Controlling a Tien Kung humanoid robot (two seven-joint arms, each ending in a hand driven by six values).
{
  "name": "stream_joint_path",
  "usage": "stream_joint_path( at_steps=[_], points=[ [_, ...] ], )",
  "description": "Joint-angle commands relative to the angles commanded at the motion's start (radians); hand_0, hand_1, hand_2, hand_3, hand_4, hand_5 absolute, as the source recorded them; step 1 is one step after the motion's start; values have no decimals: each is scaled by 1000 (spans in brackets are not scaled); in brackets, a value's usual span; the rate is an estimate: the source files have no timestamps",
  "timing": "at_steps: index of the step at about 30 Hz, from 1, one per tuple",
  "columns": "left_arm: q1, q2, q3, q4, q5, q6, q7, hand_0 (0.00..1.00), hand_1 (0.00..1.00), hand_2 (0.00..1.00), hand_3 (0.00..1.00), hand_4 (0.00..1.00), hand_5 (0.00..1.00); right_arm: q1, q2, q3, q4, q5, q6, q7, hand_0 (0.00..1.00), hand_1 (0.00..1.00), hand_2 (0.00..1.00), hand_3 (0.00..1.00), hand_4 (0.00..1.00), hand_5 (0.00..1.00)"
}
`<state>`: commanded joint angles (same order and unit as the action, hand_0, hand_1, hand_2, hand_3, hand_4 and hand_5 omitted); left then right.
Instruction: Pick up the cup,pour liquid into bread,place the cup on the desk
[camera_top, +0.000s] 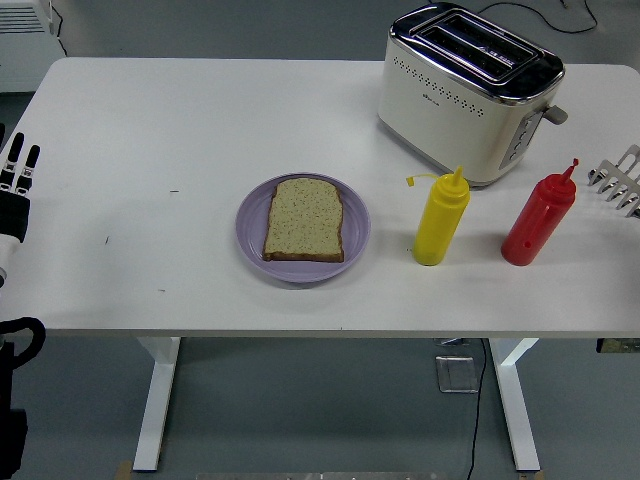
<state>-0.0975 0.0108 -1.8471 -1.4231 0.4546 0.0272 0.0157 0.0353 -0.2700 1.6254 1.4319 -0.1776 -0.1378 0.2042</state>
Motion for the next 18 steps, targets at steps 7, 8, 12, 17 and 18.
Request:
stream_joint_path(
  at_steps=[7,8,12,17,18],
  points=[
    [4,0,4,0,0,0,0,787,745,747,705,516,990,-5,0,-3,-2,3,0,-1,744,679,693,690,447,473],
    [4,0,5,1,-1,0,0,787,745,747,706,517,992,-5,0,-2,-2,3,0,-1,744,679,694,689,446,470],
    [5,0,7,1,-1,0,0,787,745,747,706,517,992,-6,-1,-2,-3,3,0,-2,744,679,694,689,446,470],
    [8,1,8,1,-1,0,0,787,745,747,706,517,991,-8,-1,-5,-3,4,2,-5,744,679,694,691,447,469],
    [9,1,8,1,-1,0,0,787,745,747,706,517,991,-8,-1,-5,-3,4,3,-5,744,679,694,691,447,469]
  ],
)
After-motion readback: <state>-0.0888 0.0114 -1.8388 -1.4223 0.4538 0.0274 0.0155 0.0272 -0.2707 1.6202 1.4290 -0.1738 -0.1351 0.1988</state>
